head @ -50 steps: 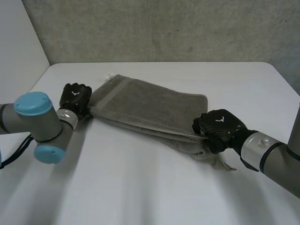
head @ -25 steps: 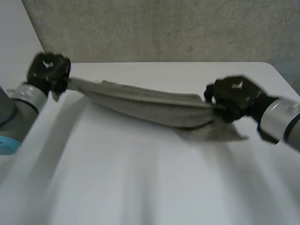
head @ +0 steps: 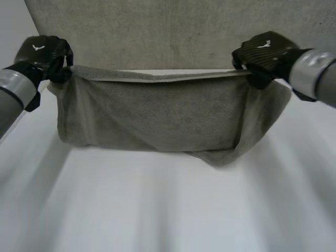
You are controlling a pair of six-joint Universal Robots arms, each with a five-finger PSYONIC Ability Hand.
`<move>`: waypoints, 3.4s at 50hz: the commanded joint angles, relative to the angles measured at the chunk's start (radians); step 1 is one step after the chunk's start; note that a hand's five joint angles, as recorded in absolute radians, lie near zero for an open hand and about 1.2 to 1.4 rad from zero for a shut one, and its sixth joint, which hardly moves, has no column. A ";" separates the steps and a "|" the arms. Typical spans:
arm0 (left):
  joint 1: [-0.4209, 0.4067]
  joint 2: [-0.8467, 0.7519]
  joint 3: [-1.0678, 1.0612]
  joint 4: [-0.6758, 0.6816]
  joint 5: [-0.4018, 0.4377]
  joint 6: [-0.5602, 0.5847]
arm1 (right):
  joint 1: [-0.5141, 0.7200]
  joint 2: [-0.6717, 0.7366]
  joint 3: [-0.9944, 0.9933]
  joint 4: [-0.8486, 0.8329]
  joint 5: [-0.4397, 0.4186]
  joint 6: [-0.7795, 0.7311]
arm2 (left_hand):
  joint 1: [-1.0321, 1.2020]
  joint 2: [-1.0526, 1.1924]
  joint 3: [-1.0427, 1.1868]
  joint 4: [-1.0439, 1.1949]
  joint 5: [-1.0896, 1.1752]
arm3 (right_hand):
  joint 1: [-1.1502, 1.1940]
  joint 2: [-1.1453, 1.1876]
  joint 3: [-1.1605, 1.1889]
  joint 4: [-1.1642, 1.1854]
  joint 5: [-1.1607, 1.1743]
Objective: Fold the towel.
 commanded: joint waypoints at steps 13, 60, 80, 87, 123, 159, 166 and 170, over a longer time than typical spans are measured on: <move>-0.063 -0.124 0.757 0.057 -0.155 -0.132 | 0.082 0.164 -0.490 -0.414 0.113 0.040 | 0.133 0.057 0.052 0.036 0.136 | 0.044 0.077 0.064 0.057 0.051; 0.068 -0.093 -0.430 0.221 0.099 0.199 | -0.065 -0.025 0.856 -0.432 -0.044 0.011 | 0.133 0.057 0.052 0.036 0.136 | -0.633 -0.600 -0.613 -0.621 -0.626; 0.130 -0.078 -0.421 0.231 0.089 0.187 | -0.073 -0.068 0.873 -0.532 0.004 0.215 | 0.133 0.057 0.052 0.036 0.136 | -0.489 -0.457 -0.469 -0.477 -0.483; 0.145 -0.067 -0.413 0.231 0.086 0.146 | -0.074 -0.053 0.865 -0.537 0.004 0.226 | 0.133 0.057 0.052 0.036 0.136 | -0.160 -0.128 -0.140 -0.148 -0.154; 0.161 0.442 -0.584 0.036 0.210 -0.043 | -0.327 -0.330 0.588 0.097 -0.190 -0.204 | 0.133 0.057 0.052 0.036 0.136 | 0.044 0.077 0.064 0.057 0.051; -0.001 -0.409 0.226 -0.013 0.019 -0.049 | -0.108 0.506 -0.308 -0.118 -0.001 -0.202 | 0.133 0.057 0.052 0.036 0.136 | 0.044 0.077 0.064 0.057 0.051; -0.014 -0.517 0.343 -0.013 -0.020 -0.077 | -0.093 0.620 -0.438 -0.130 0.007 -0.202 | 0.133 0.057 0.052 0.036 0.136 | 0.044 0.077 0.064 0.057 0.051; -0.016 -0.540 0.366 -0.013 -0.020 -0.083 | -0.090 0.654 -0.465 -0.142 0.007 -0.202 | -0.090 -0.165 -0.171 -0.187 -0.086 | -0.260 -0.227 -0.240 -0.248 -0.253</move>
